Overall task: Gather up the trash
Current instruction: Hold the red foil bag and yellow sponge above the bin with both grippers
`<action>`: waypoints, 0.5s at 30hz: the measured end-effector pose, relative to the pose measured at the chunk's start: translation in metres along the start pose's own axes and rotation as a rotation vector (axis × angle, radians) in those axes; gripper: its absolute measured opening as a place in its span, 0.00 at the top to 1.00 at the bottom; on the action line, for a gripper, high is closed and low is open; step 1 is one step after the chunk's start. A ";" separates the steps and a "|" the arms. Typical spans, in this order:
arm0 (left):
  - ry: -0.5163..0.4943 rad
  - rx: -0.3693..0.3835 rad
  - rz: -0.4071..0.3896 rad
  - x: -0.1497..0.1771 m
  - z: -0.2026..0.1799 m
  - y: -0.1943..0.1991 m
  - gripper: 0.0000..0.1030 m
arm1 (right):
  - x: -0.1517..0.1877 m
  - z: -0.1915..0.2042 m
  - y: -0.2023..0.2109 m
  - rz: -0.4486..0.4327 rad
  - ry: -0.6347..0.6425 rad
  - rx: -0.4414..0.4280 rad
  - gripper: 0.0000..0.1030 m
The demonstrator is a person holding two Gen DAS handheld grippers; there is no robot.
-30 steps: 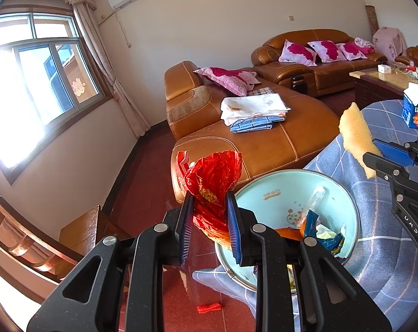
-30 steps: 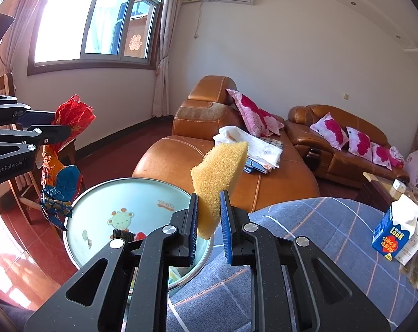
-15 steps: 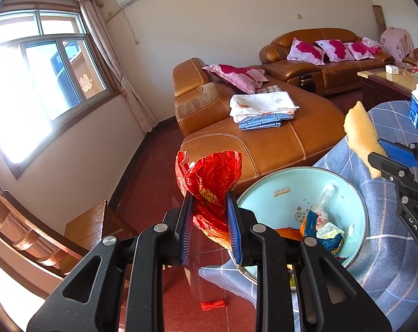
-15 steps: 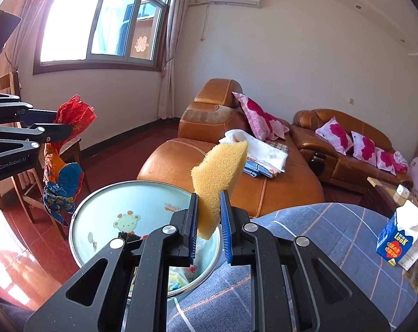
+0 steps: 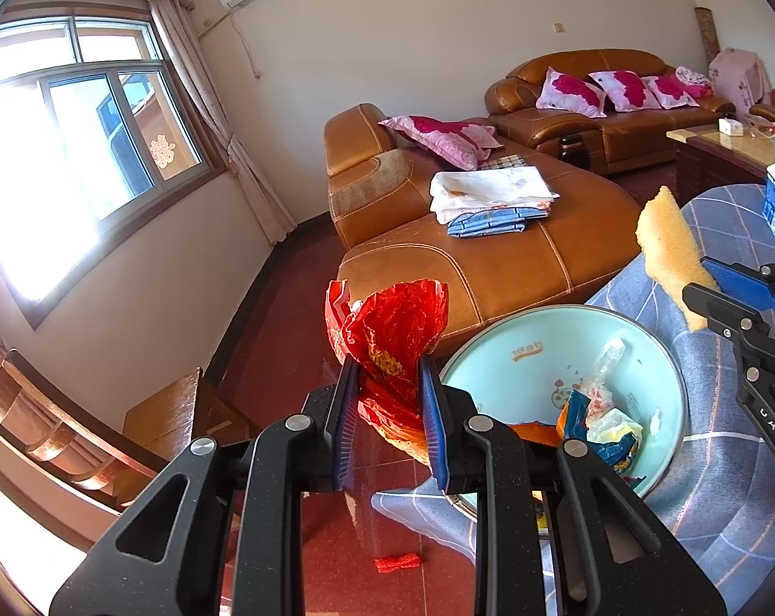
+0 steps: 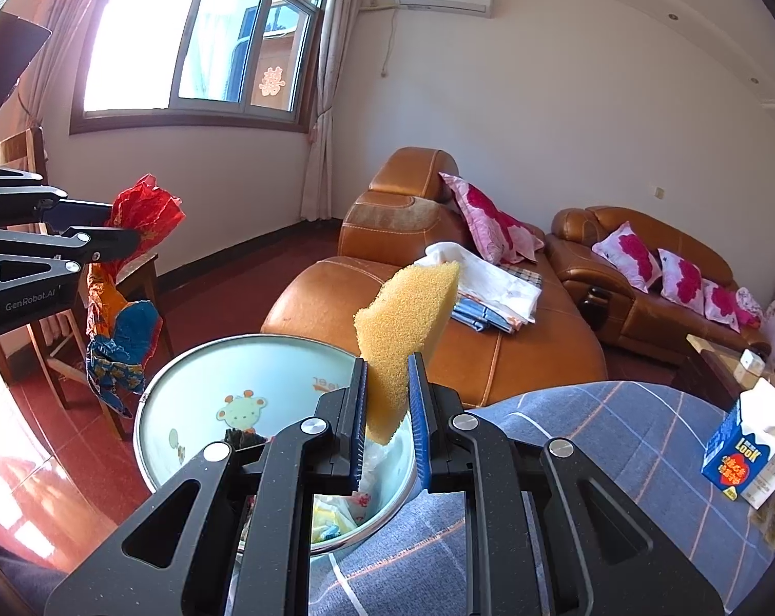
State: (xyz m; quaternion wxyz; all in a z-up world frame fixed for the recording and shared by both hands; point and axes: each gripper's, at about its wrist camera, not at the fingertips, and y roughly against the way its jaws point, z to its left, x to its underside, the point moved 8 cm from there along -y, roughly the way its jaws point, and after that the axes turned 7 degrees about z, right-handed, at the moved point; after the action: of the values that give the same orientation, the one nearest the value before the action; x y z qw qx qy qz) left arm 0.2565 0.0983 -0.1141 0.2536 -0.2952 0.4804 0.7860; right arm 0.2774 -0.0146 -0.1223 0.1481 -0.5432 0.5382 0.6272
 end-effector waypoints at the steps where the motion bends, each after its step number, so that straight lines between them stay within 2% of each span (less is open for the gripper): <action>1: -0.001 0.002 0.001 0.000 -0.001 0.000 0.77 | 0.001 0.000 0.000 0.001 -0.001 -0.001 0.84; 15: -0.017 0.040 0.005 0.001 -0.002 -0.003 0.77 | 0.002 0.005 -0.003 0.014 0.001 -0.005 0.84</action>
State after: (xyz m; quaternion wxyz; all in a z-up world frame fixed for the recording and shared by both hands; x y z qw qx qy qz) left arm 0.2583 0.0980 -0.1173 0.2615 -0.2820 0.4948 0.7793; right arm 0.2767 -0.0103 -0.1260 0.1421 -0.5400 0.5404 0.6294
